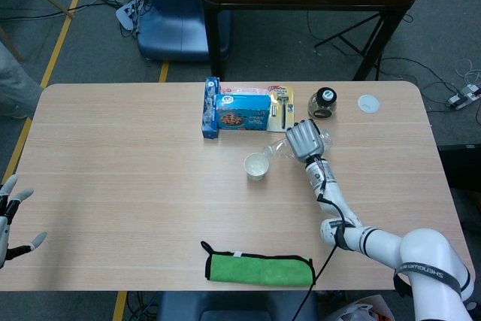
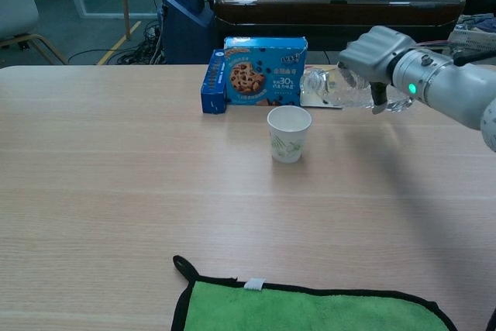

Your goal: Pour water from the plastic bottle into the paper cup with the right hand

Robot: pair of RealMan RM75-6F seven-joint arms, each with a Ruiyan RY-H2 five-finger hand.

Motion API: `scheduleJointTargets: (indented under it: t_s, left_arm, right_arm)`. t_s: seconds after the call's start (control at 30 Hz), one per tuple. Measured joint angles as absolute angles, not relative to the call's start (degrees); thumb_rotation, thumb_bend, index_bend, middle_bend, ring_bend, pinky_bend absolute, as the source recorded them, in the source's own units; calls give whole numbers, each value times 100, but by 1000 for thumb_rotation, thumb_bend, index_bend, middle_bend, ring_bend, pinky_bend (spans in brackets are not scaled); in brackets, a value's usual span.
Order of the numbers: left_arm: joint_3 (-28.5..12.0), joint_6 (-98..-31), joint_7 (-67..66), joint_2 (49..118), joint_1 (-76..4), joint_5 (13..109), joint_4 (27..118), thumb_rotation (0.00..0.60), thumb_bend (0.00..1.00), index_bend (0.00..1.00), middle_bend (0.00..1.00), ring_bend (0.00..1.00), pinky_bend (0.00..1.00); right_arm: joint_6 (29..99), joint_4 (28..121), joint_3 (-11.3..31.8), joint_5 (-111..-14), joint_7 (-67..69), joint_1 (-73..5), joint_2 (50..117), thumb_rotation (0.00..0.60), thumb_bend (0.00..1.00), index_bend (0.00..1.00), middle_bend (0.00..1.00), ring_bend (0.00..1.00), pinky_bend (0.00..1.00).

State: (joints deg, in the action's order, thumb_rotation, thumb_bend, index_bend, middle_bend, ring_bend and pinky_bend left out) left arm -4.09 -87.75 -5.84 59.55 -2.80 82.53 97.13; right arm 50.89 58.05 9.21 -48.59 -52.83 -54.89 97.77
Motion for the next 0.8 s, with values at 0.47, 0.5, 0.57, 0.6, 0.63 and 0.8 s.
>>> scheduleJointTargets:
  t_s: [0.47,0.5,0.57,0.6,0.63,0.8]
  left_arm:
    - [-402,-8663,-626,6016,-313,8173,9611,600,119,216,31,62,309]
    - [-401,-8660,-632,6019,-313,8169,9608,600,119,216,31,62,309]
    - [-400,-8668,-640,6021,-309,8168,9608,600,119,216,31,62,309]
    - [-402,-8676,-641,6022,-307,8169,9610,600,119,216,31,62,309]
    - [-406,-8684,-641,6023,-306,8171,9615,600,119,216,31,62,309]
    - [-396,-8667,-662,6027,-309,8172,9603,600,119,217,31,62,309]
  right_arm:
    - [5271,5752,1005,-5928,-2563,-4885,9679,600,44,623,649,578,593]
    - [5306,5736,1005,-6038,-2330,-4832,9684,600,45,623,649,578,593]
    - [5363,5703,1002,-6200,-1983,-4754,9696,600,45,623,649,578,593]
    - [5401,5676,999,-6302,-1756,-4702,9706,600,45,623,649,578,593]
    - [5428,5652,997,-6374,-1591,-4663,9716,600,45,623,649,578,593]
    - [5541,5507,996,-6680,-738,-4465,9787,600,44,623,649,578,593]
